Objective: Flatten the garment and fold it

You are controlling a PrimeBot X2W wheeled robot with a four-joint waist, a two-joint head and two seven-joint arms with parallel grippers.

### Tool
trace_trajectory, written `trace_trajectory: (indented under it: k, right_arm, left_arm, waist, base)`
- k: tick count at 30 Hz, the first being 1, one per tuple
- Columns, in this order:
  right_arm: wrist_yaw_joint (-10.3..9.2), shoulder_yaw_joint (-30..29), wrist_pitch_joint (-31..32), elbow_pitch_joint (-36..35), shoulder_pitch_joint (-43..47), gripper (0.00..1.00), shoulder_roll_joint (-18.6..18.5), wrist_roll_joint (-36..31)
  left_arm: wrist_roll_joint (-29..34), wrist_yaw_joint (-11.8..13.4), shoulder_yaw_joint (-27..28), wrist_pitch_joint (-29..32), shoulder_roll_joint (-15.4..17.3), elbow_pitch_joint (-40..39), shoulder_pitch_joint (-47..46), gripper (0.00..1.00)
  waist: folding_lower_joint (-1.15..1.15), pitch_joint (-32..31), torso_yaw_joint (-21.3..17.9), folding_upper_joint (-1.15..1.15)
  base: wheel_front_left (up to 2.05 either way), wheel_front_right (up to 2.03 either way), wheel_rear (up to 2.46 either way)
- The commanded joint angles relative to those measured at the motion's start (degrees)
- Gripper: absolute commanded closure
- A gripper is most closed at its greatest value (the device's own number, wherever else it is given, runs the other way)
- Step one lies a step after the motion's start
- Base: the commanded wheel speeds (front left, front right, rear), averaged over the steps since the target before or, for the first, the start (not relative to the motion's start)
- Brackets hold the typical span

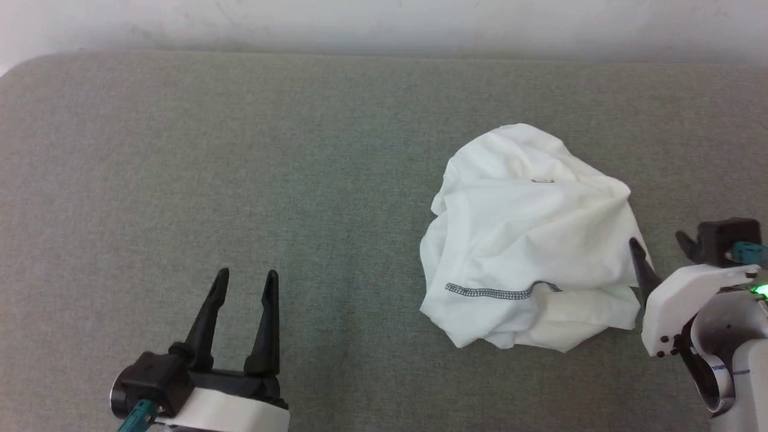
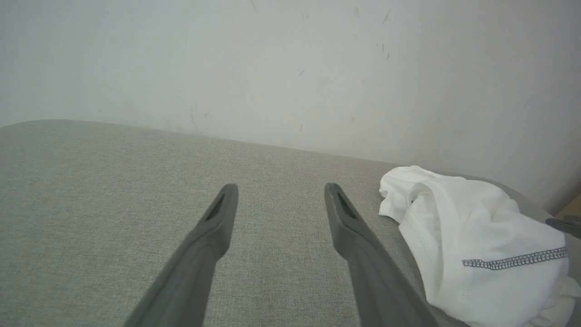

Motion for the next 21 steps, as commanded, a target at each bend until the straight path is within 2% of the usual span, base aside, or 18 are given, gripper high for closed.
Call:
trace_trajectory:
  k: [1, 6, 12, 13, 14, 15, 21]
  right_arm:
    - [-0.05, 1.0, 1.5, 1.1, -1.2, 0.0, -0.9, 0.8]
    - [-0.05, 2.5, 4.8, 5.4, -2.9, 0.0, -3.7, 2.2]
    - [-0.05, 0.5, 3.7, 10.1, -4.5, 0.0, -4.0, 1.7]
    - [-0.05, 0.5, 3.6, 10.7, -4.7, 0.57, -3.7, 2.1]
    - [-0.05, 0.3, 3.4, 11.3, -4.9, 0.89, -3.2, 2.8]
    - [-0.05, 0.2, 3.3, 11.8, -5.2, 1.0, -2.6, 3.5]
    - [-0.05, -1.8, 0.4, 12.6, -6.7, 1.0, 0.0, 5.8]
  left_arm:
    - [0.9, -0.8, 0.3, -0.3, -0.6, 0.4, -1.3, 0.0]
    - [1.9, -2.8, 0.7, -0.3, -1.7, 1.6, -2.4, 0.0]
    - [2.8, -4.2, 1.6, -0.3, -2.7, 2.4, -3.1, 0.0]
    - [2.9, -4.4, 1.8, -0.3, -2.8, 2.5, -3.1, 0.0]
    - [3.0, -4.5, 2.0, -0.3, -2.9, 2.6, -3.1, 0.0]
    - [3.0, -4.7, 2.1, -0.3, -3.1, 2.7, -3.2, 0.0]
    - [3.3, -5.5, 2.7, -0.3, -4.0, 3.7, -3.6, 0.0]
  waist:
    - [-0.01, 1.5, 1.5, 0.0]
    - [-0.01, 3.1, 3.4, 0.0]
    - [-0.01, 4.7, 4.9, 0.0]
    - [-0.01, 4.9, 4.9, 0.0]
    - [-0.01, 5.0, 4.8, 0.0]
    - [-0.01, 5.2, 4.7, 0.0]
    - [-0.01, 3.3, 3.4, 0.0]
  base:
    - [0.0, 0.0, 0.0]
    - [0.0, 0.0, 0.0]
    - [0.0, 0.0, 0.0]
    - [0.0, 0.0, 0.0]
    - [0.0, 0.0, 0.0]
    - [0.0, 0.0, 0.0]
    - [0.0, 0.0, 0.0]
